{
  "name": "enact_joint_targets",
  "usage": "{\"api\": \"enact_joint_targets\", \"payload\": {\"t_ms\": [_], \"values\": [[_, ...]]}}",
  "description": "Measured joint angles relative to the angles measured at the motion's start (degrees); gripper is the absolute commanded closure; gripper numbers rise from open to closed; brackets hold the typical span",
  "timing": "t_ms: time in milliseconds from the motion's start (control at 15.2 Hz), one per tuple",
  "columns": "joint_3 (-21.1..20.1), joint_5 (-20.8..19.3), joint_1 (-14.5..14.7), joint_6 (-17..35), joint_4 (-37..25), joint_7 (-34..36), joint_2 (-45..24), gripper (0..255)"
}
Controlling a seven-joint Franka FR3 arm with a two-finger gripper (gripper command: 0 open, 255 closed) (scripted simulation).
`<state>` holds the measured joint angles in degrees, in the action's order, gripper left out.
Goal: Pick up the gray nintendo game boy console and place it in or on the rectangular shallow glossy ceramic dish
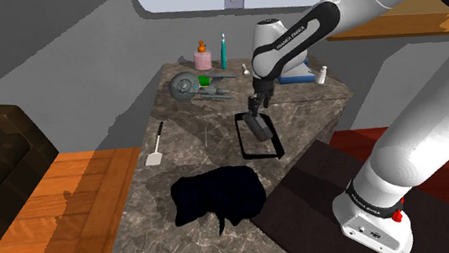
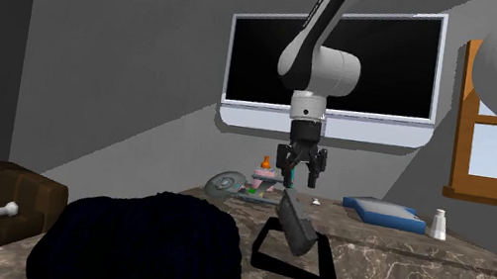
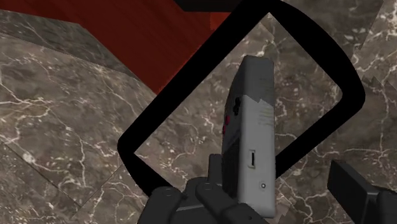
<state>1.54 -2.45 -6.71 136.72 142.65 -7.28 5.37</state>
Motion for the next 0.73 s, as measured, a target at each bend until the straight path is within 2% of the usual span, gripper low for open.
{"api": "enact_joint_targets", "payload": {"t_ms": [264, 528, 726], "values": [[0.0, 0.0, 0.0, 0.0, -0.01, 0.0, 0.0, 0], [-0.2, 0.16, 0.18, -5.87, -2.3, 0.11, 3.67, 0], [-0.11, 0.16, 0.1, -7.69, -2.94, -0.11, 4.8, 0]]}}
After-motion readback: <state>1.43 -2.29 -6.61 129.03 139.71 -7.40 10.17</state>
